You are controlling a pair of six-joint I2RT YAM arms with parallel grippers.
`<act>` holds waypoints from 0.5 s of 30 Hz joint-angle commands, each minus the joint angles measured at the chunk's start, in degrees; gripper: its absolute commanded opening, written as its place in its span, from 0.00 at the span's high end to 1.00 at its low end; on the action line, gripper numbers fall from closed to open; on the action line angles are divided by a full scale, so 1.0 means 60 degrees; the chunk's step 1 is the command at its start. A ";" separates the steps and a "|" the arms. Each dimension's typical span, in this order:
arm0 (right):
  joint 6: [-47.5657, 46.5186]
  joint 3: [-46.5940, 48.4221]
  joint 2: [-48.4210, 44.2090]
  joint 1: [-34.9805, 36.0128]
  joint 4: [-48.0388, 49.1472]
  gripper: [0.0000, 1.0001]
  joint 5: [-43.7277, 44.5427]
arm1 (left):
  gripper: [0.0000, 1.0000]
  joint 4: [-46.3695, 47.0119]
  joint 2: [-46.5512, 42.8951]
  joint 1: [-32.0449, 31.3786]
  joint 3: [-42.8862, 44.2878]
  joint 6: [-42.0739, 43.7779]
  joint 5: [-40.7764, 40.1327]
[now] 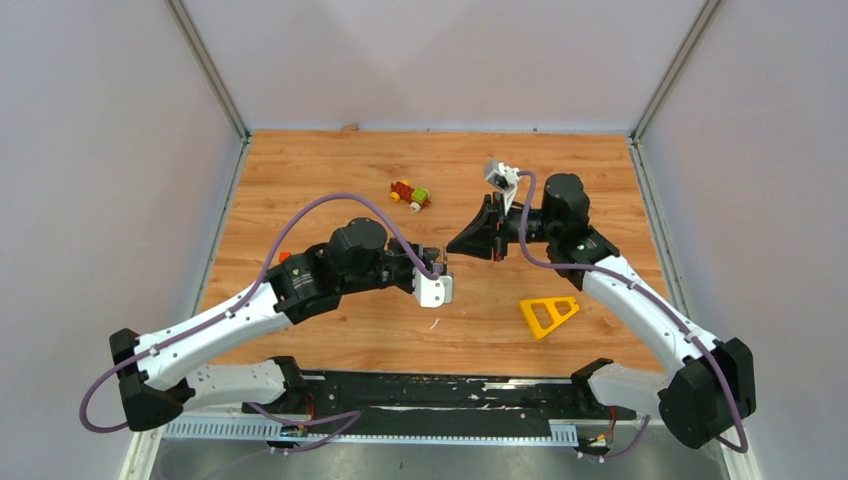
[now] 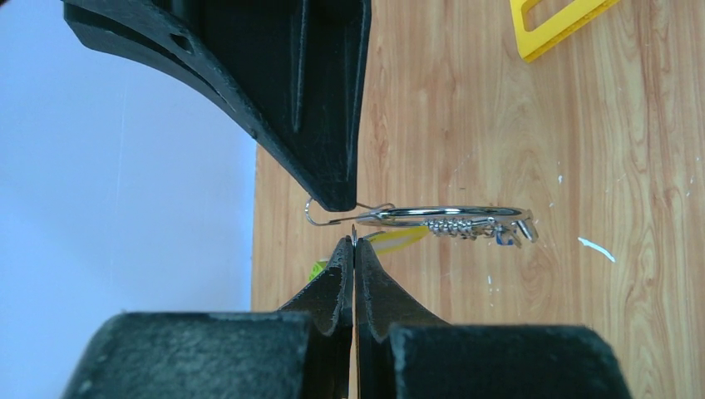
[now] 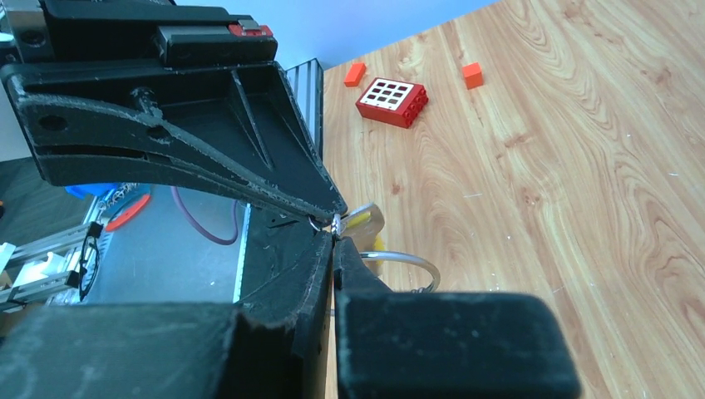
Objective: Put the keys on the keyring
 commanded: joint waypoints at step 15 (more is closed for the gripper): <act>0.1299 -0.0341 0.0276 0.0033 0.1935 1.00 -0.0790 | 1.00 0.0399 0.0073 -0.0064 0.0525 0.0499 -0.0170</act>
